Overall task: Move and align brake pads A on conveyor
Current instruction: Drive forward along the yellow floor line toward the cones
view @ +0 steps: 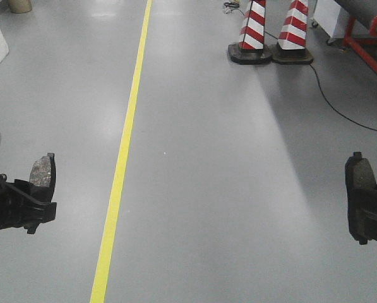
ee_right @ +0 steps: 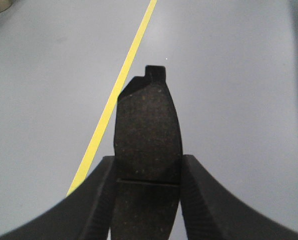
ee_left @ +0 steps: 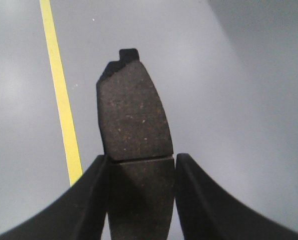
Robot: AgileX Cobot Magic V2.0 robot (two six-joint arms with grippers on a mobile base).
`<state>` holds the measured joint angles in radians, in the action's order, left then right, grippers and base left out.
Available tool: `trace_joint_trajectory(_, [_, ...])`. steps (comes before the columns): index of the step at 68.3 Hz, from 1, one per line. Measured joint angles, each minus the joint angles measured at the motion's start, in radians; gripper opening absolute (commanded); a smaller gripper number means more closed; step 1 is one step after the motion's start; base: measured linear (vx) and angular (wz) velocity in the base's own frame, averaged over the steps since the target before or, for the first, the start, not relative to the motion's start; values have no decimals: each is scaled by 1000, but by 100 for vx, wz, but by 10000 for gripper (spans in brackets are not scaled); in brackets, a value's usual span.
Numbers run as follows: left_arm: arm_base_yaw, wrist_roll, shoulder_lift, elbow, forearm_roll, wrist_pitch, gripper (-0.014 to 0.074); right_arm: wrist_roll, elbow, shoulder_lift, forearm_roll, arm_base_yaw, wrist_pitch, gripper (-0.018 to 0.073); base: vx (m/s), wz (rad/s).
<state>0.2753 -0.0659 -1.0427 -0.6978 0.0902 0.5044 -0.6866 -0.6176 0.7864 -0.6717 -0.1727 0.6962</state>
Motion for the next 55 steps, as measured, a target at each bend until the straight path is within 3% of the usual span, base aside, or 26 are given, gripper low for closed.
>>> trace_joint_trajectory(55, [0, 0, 0, 0, 0, 0, 52, 0, 0, 0, 0, 0, 0, 99, 60, 2])
